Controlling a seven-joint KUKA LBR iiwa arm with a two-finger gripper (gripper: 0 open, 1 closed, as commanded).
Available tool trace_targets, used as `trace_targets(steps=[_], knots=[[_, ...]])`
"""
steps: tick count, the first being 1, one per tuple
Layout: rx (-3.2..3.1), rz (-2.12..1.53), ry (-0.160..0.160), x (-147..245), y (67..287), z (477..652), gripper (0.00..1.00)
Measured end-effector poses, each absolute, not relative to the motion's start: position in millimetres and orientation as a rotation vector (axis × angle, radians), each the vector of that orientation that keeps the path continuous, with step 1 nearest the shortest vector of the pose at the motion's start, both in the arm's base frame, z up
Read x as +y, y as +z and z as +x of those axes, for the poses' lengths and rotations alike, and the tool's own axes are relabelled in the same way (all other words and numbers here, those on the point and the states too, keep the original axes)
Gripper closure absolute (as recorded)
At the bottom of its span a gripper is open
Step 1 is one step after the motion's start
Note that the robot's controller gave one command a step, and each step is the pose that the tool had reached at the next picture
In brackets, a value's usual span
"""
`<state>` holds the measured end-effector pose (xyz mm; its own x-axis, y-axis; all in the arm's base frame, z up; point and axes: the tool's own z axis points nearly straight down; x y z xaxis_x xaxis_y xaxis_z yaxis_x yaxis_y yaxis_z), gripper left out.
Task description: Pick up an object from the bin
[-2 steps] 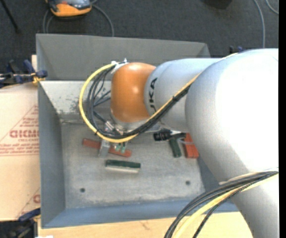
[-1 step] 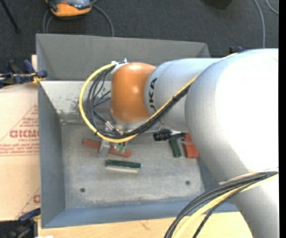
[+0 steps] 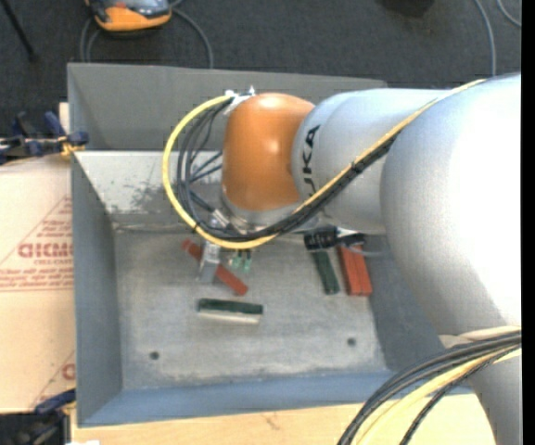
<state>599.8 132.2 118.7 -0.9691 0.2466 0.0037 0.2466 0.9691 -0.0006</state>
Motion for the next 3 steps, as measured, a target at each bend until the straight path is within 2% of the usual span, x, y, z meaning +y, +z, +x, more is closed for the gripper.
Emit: trace_targets(steps=[1,2,3], knots=[[-3.117,-0.387,-0.001,113.5,169.5,577.5,1.0],[-3.124,-0.355,0.0,117.5,122.2,581.1,0.0],[-3.125,-0.355,-0.002,118.0,122.5,581.3,0.0]])
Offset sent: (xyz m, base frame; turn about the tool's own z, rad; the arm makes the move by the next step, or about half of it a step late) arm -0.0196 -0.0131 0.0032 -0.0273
